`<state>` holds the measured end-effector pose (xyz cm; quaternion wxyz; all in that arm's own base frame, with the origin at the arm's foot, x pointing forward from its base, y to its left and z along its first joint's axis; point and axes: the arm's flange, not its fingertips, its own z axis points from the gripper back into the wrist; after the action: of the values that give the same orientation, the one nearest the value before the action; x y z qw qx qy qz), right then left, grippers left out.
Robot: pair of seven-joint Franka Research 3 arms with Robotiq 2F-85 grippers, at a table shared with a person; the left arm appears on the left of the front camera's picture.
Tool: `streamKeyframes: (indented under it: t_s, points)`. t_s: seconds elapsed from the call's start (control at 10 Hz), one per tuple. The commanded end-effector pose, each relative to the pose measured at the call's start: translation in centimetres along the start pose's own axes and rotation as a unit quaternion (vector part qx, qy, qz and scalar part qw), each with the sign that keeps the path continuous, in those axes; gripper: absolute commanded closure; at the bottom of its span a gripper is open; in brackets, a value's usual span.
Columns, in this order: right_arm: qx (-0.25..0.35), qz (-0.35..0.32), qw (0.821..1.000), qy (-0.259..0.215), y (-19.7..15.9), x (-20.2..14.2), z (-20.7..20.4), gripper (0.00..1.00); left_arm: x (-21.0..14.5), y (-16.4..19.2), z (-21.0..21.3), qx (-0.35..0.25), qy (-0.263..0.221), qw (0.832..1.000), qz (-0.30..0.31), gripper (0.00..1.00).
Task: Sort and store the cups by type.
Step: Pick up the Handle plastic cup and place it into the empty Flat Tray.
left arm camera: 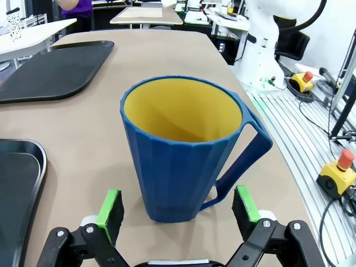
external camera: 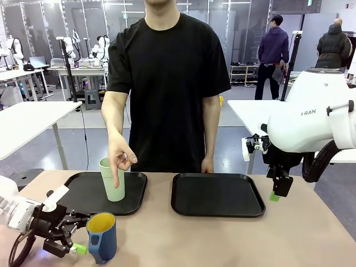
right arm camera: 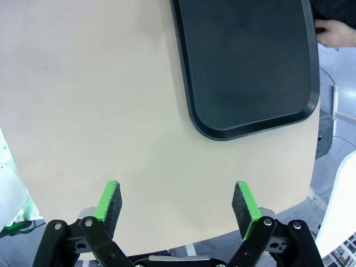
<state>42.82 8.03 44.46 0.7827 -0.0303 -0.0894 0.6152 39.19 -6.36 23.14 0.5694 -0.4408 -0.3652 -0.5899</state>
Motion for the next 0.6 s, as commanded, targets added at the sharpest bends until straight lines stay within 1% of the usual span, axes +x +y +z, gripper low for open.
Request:
streamKeyframes:
  t_s: [0.0, 0.5]
  points:
    - [-0.005, -0.006, 1.000, -0.001, 0.0, 0.0, 0.0, 0.00, -0.1, 0.7, -0.8, -0.004, -0.020, 1.000, -0.011, 0.00]
    - [-0.005, -0.006, 1.000, -0.001, 0.0, 0.0, 0.0, 0.00, 0.0, 1.2, -2.7, -0.017, -0.034, 0.999, -0.013, 0.00]
